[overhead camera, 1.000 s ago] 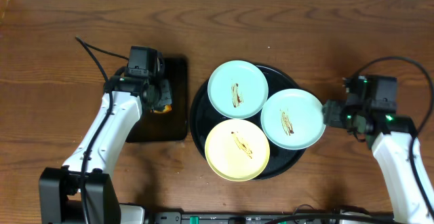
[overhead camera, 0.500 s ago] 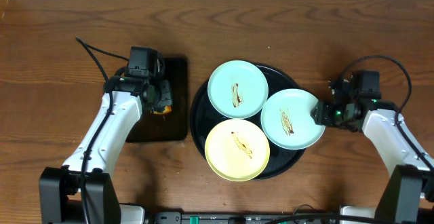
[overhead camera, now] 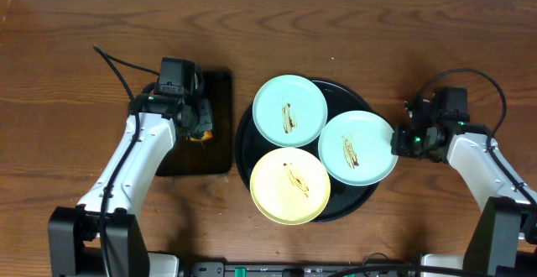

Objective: Clean dirty plates on tray and stack at the side
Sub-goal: 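Grasp the orange-green sponge with the left gripper and lift it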

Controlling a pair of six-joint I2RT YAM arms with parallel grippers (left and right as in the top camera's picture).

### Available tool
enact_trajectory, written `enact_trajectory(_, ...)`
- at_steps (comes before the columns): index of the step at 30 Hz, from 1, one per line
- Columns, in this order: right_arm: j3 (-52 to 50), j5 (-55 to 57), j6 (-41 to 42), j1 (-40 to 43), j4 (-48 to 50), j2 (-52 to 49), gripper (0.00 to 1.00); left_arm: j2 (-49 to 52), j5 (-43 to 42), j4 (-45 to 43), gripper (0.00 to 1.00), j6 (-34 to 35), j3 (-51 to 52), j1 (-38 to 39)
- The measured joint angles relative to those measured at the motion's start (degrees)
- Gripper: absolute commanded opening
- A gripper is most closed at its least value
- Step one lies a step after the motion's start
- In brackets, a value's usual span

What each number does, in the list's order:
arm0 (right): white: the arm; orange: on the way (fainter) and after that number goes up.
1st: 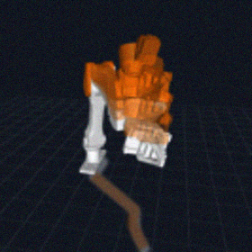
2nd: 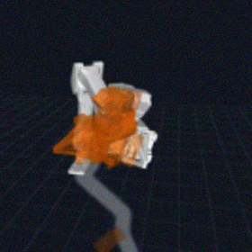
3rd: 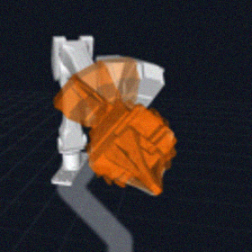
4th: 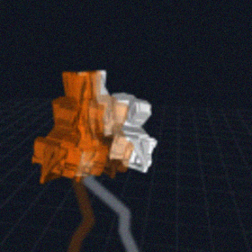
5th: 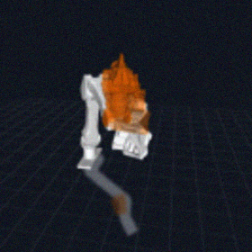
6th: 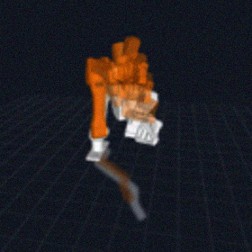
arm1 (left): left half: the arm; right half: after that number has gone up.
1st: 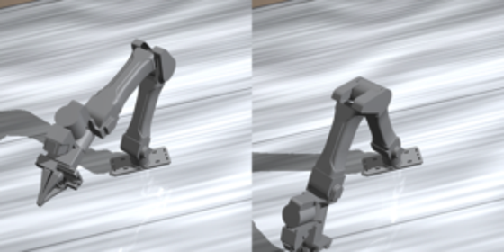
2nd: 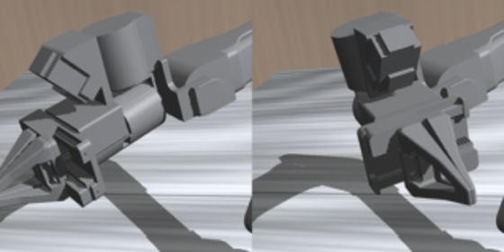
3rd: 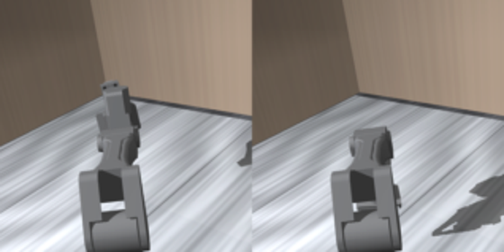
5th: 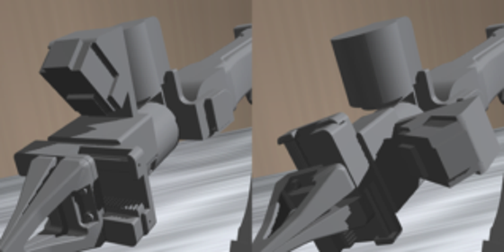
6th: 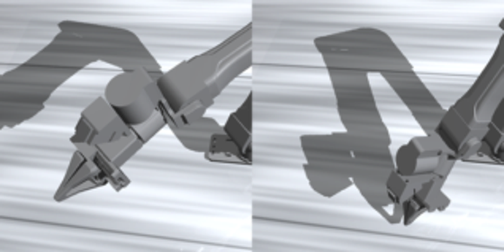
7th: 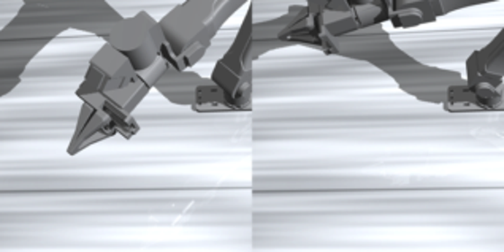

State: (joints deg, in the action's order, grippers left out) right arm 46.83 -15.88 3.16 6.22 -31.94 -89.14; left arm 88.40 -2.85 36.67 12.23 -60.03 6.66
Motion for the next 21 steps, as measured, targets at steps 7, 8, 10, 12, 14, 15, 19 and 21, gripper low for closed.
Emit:
enact_trajectory(7,0.0,0.87,-0.17,0.0,-1.09,0.0,0.01,0.0,0.0,0.0,0.07,0.0,0.0,0.0)
enact_trajectory(8,0.0,1.07,-0.17,0.0,-1.18,0.0,0.01,0.0,0.0,0.0,0.07,0.0,0.0,0.0)
enact_trajectory(10,0.02,1.31,-0.17,0.0,-1.27,0.0,0.01,0.0,0.0,-0.11,0.07,0.0,0.0,0.0)
enact_trajectory(12,0.04,1.36,-0.17,0.0,-1.29,0.0,0.01,0.0,0.0,-0.7,0.07,0.0,0.0,0.0)
enact_trajectory(14,0.07,1.4,-0.17,0.0,-1.33,0.0,0.01,-0.02,0.0,-1.97,0.07,0.0,0.0,0.0)
enact_trajectory(15,0.07,1.4,-0.17,0.0,-1.38,0.0,0.01,-0.11,-0.02,-2.62,0.07,0.0,0.0,0.0)
enact_trajectory(19,0.11,1.51,-0.17,0.0,-1.44,0.0,0.01,-2.8,0.31,-7.3,0.07,0.0,0.17,0.0)
enact_trajectory(21,0.11,1.53,-0.17,0.0,-1.44,0.0,0.01,-6.19,1.57,-10.08,0.07,0.0,0.24,0.0)
